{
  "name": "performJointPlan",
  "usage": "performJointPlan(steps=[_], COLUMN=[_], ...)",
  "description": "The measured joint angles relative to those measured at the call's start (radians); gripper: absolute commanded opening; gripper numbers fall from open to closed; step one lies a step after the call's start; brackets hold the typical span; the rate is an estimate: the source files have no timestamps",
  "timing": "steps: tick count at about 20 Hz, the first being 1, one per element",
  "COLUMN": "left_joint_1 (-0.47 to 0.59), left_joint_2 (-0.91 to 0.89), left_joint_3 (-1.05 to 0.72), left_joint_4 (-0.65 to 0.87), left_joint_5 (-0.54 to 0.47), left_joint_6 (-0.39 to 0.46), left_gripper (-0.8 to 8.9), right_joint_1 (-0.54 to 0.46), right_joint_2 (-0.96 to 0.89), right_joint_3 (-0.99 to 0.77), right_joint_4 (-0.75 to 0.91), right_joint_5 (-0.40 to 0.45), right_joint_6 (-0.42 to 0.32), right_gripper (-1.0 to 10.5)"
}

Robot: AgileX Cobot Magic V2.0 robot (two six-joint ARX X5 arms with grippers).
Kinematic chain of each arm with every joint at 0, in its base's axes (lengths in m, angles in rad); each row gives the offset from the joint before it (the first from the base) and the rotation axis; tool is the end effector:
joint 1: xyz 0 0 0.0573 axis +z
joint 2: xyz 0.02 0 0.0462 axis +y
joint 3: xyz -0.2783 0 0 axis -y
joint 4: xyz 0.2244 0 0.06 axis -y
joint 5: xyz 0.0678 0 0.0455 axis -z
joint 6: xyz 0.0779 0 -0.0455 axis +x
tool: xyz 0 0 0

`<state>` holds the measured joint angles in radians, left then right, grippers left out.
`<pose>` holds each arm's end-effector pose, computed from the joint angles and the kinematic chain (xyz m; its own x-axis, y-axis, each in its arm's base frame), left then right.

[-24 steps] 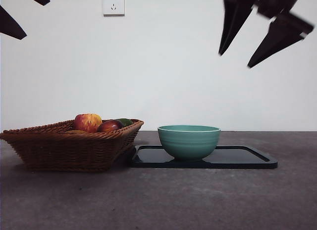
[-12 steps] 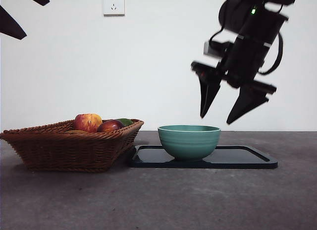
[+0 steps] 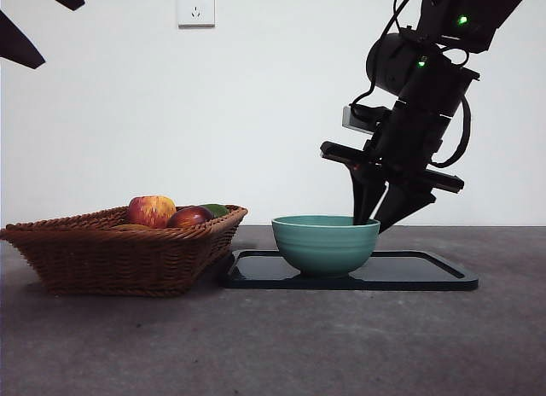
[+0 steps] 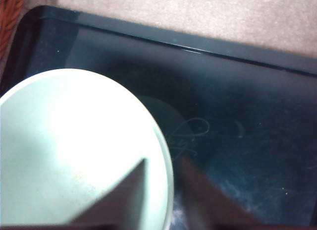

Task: Pick up the wifruite, put it on the bowl, pick up the plate, put it on desk

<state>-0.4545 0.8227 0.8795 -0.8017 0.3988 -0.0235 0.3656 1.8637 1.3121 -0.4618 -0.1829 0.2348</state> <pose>0.1250 -0.0948 0.2855 0.4382 -0.6463 -0.6247 0.6466 0.7094 -0.2804 0.3678 0.1560 0.1809 0.4208 0.3558 -0.8345 -0.2449 0.9303 0.2732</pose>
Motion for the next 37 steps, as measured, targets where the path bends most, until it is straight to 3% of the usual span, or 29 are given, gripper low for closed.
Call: performJointPlan(steps=[9, 15, 22, 30, 37], left_joint_1=[0.000, 0.000, 0.000, 0.000, 0.000], left_joint_2=[0.000, 0.000, 0.000, 0.000, 0.000], left_joint_3=[0.000, 0.000, 0.000, 0.000, 0.000], left_joint_4=[-0.002, -0.002, -0.003, -0.004, -0.005], left_joint_5=[0.000, 0.000, 0.000, 0.000, 0.000], left_joint_6=[0.000, 0.000, 0.000, 0.000, 0.000], left_gripper=[3.40, 3.41, 3.41, 3.41, 3.41], right_joint_1=[0.000, 0.000, 0.031, 0.126, 0.227], right_joint_2=[-0.042, -0.283, -0.597, -0.863, -0.850], right_joint_3=[0.000, 0.002, -0.001, -0.257, -0.528], right_joint_4=[-0.013, -0.116, -0.373, -0.374, -0.130], right_joint_5=[0.002, 0.001, 0.002, 0.008, 0.026], right_joint_6=[-0.003, -0.031, -0.075, -0.072, 0.013], right_gripper=[0.1, 0.1, 0.1, 0.1, 0.1])
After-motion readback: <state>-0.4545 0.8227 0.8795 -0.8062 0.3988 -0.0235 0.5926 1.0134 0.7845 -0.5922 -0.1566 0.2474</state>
